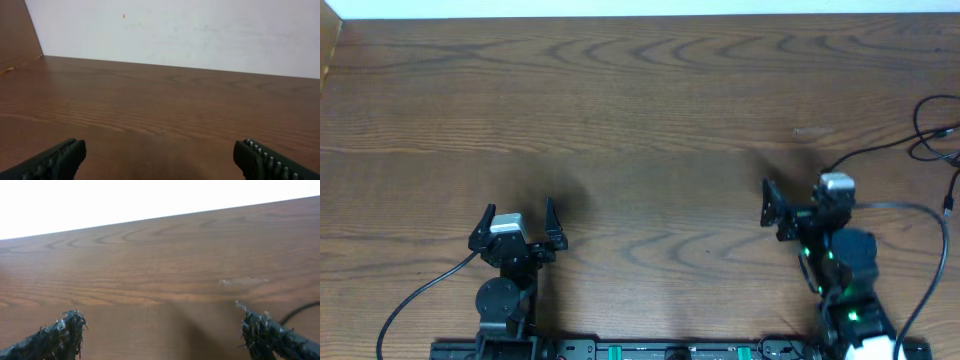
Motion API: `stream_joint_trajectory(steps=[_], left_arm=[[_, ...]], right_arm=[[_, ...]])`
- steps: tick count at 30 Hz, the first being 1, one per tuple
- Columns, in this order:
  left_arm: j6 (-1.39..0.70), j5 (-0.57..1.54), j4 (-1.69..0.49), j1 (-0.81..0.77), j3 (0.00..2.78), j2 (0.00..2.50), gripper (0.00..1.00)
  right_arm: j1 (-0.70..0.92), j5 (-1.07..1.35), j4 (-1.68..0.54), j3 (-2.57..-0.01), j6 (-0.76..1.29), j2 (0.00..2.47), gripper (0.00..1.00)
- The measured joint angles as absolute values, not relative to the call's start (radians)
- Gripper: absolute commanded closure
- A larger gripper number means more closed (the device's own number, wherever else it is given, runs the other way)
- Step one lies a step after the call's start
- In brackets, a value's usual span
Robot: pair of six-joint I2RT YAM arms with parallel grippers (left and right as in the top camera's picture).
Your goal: Untangle cables
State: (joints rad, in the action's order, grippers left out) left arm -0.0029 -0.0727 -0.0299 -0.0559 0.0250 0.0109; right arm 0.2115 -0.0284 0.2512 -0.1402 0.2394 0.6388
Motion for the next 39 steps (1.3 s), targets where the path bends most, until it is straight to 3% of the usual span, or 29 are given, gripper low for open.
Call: stream_joint_trajectory(steps=[7,23,39], left_arm=[[-0.002,-0.073,-0.030,-0.056,0.025,0.011,0.00],[-0.002,-0.073,-0.030,-0.056,0.025,0.011,0.00],[-0.002,-0.073,-0.030,-0.056,0.025,0.011,0.00]], right_arm=[[0.211,-0.052,0.222,-0.017,0.243,0.448,0.01],[0.109,-0.079,-0.057,-0.007,0.233,0.143,0.01],[0.056,-0.070,-0.065,-0.007,0.103,0.014,0.01]])
